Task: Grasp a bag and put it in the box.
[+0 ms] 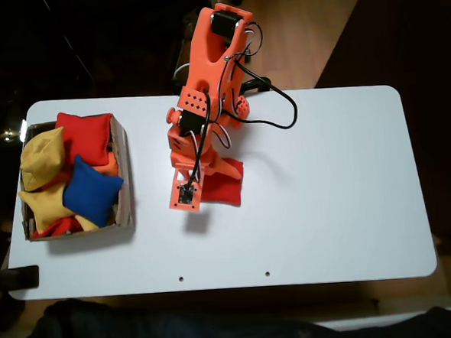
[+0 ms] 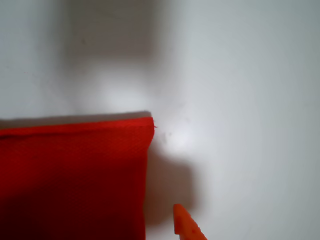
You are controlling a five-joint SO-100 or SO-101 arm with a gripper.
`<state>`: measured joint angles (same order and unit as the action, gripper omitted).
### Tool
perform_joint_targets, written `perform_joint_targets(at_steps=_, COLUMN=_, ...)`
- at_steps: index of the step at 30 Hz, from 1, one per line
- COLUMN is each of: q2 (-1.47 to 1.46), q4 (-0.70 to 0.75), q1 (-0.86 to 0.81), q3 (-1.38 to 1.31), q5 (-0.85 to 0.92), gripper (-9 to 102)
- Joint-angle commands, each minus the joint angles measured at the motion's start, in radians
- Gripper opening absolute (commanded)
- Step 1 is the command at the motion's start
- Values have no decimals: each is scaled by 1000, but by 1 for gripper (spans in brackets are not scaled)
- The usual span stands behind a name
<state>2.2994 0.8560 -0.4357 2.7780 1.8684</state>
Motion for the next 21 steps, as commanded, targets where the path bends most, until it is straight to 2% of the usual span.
perform_joint_targets(at_steps=1, q2=-75, q4=-49, q1=32, q3=2, q5=-11, gripper=95)
perform_joint_targets(at_steps=21, q2=17, q4=-74, q1=60, q3=35, q5=-52, gripper=95)
